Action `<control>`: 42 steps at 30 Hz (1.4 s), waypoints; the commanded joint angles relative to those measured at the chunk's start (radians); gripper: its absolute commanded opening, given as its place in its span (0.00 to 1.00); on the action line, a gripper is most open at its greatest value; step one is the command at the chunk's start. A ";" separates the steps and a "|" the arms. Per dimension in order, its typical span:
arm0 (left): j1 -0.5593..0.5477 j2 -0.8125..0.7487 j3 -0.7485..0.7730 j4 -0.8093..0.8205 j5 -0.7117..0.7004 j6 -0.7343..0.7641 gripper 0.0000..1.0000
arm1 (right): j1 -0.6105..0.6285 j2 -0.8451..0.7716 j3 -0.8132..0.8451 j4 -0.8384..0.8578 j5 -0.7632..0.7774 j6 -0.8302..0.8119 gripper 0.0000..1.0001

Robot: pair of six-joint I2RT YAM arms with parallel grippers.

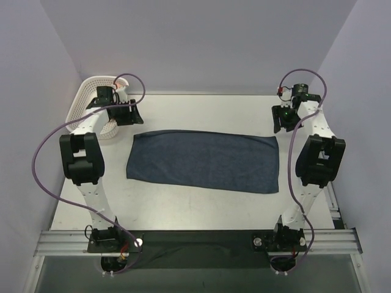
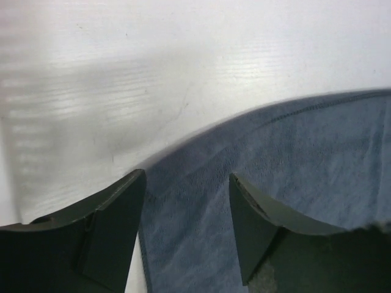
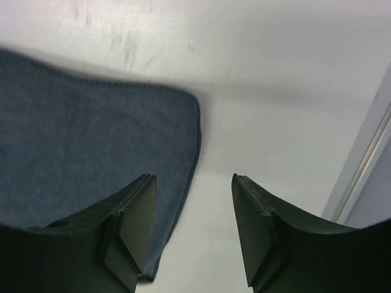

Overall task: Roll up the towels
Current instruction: Flatten the towel

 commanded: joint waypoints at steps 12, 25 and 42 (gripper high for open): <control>-0.045 -0.442 -0.424 -0.333 -0.011 0.641 0.45 | 0.104 -0.429 -0.533 -0.343 -0.105 -0.252 0.28; -0.154 -0.412 -0.670 -0.203 -0.223 0.695 0.40 | 0.226 -0.219 -0.647 -0.202 0.086 -0.217 0.20; -0.239 -0.653 -0.757 -0.514 -0.142 0.782 0.43 | 0.170 -0.358 -0.773 -0.243 0.240 -0.402 0.19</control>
